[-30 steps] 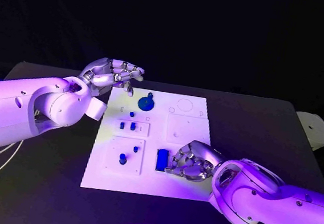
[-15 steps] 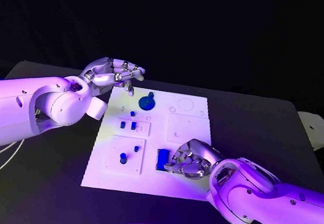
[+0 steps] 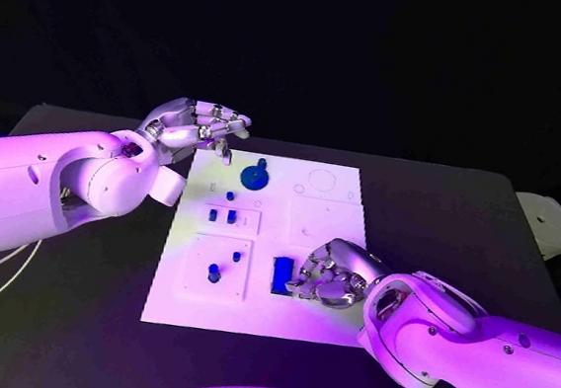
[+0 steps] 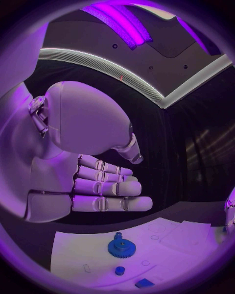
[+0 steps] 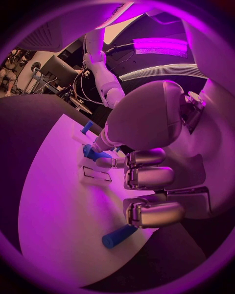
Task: Assemble the parts on the task board
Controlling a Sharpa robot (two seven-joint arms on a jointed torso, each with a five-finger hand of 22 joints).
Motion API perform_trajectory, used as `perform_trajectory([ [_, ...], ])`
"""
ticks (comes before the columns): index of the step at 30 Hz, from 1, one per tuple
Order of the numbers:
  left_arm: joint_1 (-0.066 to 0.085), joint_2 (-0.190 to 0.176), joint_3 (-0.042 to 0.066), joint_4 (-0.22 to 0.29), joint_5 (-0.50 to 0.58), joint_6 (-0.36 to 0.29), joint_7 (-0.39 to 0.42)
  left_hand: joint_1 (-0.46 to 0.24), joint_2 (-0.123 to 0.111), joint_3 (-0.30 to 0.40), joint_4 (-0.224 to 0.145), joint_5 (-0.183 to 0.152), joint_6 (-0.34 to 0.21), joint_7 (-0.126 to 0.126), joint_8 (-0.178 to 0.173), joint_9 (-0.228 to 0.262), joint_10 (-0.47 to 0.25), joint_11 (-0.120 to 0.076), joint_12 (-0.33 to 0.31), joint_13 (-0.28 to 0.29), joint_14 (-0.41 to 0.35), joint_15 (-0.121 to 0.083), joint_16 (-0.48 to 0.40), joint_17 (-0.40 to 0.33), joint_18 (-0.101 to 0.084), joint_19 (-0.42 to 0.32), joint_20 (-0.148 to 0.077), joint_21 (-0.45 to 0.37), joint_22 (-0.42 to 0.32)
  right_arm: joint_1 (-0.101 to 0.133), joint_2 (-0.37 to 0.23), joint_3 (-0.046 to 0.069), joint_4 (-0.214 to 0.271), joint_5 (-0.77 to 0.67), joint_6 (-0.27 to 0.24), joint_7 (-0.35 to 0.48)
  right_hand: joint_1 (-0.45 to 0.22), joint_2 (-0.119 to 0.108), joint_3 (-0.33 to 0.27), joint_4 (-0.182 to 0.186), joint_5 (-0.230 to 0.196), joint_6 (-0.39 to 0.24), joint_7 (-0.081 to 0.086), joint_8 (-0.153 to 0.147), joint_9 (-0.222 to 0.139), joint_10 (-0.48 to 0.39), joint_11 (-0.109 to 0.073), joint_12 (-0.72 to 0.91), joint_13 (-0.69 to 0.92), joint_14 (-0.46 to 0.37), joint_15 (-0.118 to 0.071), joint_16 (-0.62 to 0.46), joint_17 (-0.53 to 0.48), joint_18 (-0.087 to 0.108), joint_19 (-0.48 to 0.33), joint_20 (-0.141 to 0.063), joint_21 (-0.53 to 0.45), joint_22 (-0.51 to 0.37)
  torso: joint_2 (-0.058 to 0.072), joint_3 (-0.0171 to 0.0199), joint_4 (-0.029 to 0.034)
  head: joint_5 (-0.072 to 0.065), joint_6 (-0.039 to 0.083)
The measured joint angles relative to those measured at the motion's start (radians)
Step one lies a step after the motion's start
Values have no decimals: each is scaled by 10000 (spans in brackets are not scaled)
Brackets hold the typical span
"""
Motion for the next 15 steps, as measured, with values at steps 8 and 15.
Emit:
perform_trajectory([
  [8, -1, -32, -3, 5, 0, 6, -10, 0, 0, 0, 0, 0, 0, 0, 0, -1, 0, 0, 0, 9, 0, 0, 0, 0, 1, 0, 0, 0, 0, 140, -947, 2, 462, -3, -322, 244, 52, -57, 10, 70, 62, -521, 154, -212, -35, 21, 27, -70, 0, -3, 3, 0, -1, 1, 0, 0, 0, -1, -11, -12, -7, -28, 34],
  [15, -2, -70, -6, 38, 0, 6, -13, 0, 0, 0, 0, 0, 0, 0, 0, -2, 0, 0, 0, 8, 0, 0, 0, 1, 0, 0, 0, 0, 1, 306, -2049, 16, 480, -223, -489, 432, 65, -147, 26, 109, 62, -778, 381, -546, -168, 36, 218, -92, -1, -18, 133, 0, -2, 0, 0, 0, 0, -2, -13, -26, -17, -144, 78],
])
